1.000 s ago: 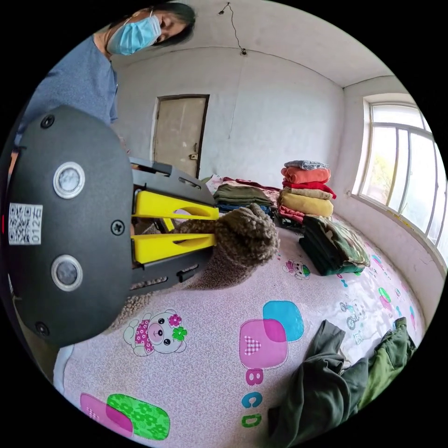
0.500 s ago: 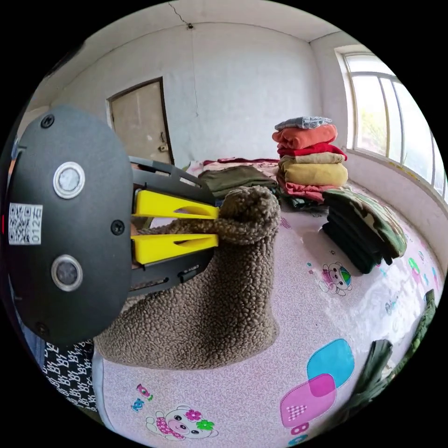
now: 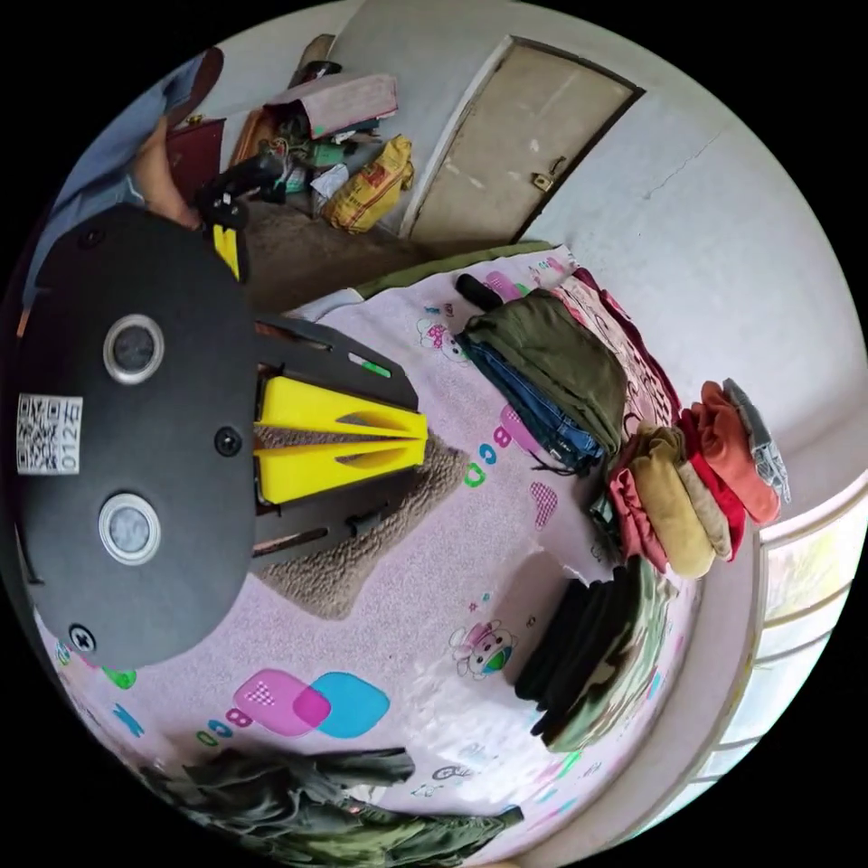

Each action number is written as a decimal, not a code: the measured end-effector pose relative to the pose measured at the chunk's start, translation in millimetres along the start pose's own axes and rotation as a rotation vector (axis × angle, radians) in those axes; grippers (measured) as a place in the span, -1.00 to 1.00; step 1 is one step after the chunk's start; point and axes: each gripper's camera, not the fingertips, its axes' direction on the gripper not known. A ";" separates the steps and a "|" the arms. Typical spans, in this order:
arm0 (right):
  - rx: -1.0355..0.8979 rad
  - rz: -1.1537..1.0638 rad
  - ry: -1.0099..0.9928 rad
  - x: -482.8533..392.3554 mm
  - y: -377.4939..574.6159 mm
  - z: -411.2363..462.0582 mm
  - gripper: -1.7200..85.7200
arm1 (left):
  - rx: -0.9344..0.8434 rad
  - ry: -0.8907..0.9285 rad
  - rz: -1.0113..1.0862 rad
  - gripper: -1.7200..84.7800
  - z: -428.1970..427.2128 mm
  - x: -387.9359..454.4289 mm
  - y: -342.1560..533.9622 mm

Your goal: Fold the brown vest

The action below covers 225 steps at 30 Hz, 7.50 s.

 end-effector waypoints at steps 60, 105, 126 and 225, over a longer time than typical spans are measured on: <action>-0.033 0.304 -0.179 110.0 30.9 36.8 -0.96 | -0.321 -0.101 0.236 -0.96 138.9 42.6 -231.9; -0.302 -0.135 -0.413 -25.7 48.4 104.2 -0.87 | -0.359 0.268 -0.186 -0.52 -10.4 -148.8 -228.8; -0.233 0.416 -0.532 140.8 124.3 151.6 -0.76 | -0.454 0.366 -0.151 -0.78 47.5 -161.4 -274.1; 0.492 0.342 0.530 171.5 397.7 -110.7 -0.94 | 0.104 0.295 0.820 -0.95 321.3 326.4 -140.3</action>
